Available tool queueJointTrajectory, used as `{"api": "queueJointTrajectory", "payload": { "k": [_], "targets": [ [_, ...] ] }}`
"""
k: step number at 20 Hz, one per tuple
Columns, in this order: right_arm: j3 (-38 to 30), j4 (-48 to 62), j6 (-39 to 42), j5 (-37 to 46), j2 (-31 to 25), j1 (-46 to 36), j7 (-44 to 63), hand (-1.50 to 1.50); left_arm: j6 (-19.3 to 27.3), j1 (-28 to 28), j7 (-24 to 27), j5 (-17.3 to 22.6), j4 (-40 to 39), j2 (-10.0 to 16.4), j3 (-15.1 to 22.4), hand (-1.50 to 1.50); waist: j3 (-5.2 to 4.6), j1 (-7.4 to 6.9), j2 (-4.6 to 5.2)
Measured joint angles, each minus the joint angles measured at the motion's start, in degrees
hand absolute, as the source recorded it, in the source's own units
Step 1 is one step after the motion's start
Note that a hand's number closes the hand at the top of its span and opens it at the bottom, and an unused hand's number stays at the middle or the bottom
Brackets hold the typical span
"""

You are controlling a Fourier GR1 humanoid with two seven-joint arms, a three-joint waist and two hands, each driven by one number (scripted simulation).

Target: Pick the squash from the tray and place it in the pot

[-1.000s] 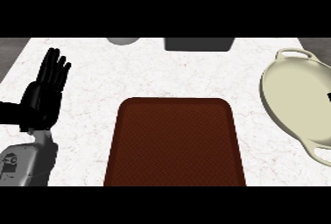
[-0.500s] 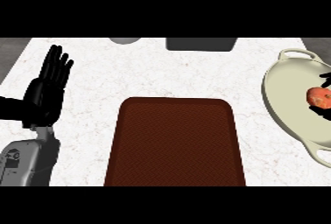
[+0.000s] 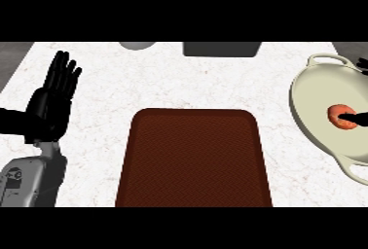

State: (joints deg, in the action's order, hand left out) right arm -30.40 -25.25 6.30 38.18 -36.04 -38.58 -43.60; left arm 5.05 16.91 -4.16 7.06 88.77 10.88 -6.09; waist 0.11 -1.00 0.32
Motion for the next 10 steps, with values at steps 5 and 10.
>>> {"api": "queueJointTrajectory", "payload": {
  "k": [5, 10],
  "targets": [
    [-5.54, 3.44, 6.95, -6.62, -3.18, -1.89, 2.41, -1.50, 0.20, -0.45, 0.43, -0.24, -0.06, -0.31, -0.03, 0.00, -0.02, 0.30, -0.08],
    [-10.36, 7.69, 11.37, -11.91, -7.11, -2.96, 3.69, -1.50, -0.09, -0.32, -0.47, -0.07, 0.95, 0.07, -0.13, 0.00, 0.03, -0.15, 0.12]
  ]
}}
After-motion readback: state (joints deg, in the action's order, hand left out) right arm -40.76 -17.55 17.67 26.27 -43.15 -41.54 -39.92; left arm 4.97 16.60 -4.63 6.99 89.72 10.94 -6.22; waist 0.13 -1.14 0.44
